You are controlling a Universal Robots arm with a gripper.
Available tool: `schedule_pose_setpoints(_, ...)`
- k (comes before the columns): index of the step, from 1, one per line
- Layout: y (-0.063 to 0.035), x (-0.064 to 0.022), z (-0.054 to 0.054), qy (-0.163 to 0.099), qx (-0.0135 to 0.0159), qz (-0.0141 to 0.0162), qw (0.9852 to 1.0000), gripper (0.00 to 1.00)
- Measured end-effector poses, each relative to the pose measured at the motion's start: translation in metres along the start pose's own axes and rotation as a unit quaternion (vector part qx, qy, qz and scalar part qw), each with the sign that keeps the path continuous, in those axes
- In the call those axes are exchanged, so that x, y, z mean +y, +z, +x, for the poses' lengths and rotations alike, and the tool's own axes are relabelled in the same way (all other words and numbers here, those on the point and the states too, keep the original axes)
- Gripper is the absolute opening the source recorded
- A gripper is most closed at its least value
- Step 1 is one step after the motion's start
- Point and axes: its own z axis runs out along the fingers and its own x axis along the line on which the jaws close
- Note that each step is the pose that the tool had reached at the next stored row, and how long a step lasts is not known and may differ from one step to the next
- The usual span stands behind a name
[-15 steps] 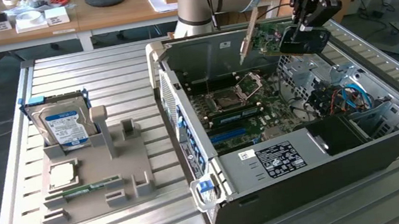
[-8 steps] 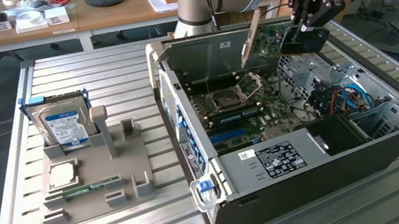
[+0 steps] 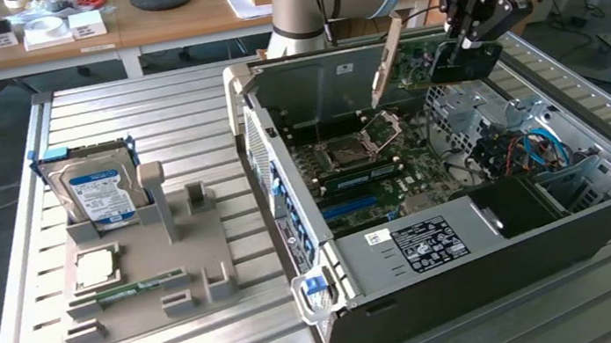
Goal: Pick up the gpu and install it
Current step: 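Insert the gpu into the slot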
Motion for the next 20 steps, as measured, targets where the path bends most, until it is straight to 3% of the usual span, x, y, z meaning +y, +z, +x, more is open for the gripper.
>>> schedule_pose_setpoints(3,0.0011,0.0011,0.0,-0.001,-0.0002,0.0027,1.0,0.27)
schedule_pose_setpoints(11,0.0091,0.0065,0.0,-0.006,-0.0012,0.019,0.9998,0.27)
schedule_pose_setpoints(20,0.0111,0.017,0.001,-0.009,-0.0008,0.021,0.9997,0.27)
